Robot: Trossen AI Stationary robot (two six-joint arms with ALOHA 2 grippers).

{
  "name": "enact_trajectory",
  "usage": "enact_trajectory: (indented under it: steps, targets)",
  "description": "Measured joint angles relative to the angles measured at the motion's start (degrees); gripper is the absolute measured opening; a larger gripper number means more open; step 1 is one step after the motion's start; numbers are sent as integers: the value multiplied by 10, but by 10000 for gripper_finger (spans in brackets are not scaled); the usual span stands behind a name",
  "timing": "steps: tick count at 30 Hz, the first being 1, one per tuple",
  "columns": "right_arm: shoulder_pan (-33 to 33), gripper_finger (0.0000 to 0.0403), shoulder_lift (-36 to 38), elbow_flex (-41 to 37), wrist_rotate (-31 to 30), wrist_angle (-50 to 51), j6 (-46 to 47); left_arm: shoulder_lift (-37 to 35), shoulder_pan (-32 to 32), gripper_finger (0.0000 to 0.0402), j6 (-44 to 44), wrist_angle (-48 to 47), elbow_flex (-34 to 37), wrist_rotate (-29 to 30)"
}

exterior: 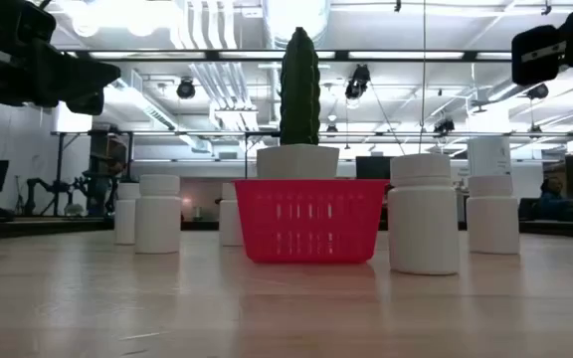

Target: Pick and place pill bottles into a basket

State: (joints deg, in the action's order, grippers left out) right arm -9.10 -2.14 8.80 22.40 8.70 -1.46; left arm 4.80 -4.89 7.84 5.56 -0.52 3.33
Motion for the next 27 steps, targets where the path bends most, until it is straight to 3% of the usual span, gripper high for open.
enact_trajectory:
  steps: [8, 14, 27]
  targets:
    - [0, 9, -43, 24, -29, -2, 41, 0, 0, 3, 0, 0, 0, 0]
    - [0, 9, -84, 81, -31, 49, 41, 0, 0, 3, 0, 0, 0, 0]
    - [0, 9, -148, 171, -30, 61, 15, 0, 0, 3, 0, 0, 0, 0]
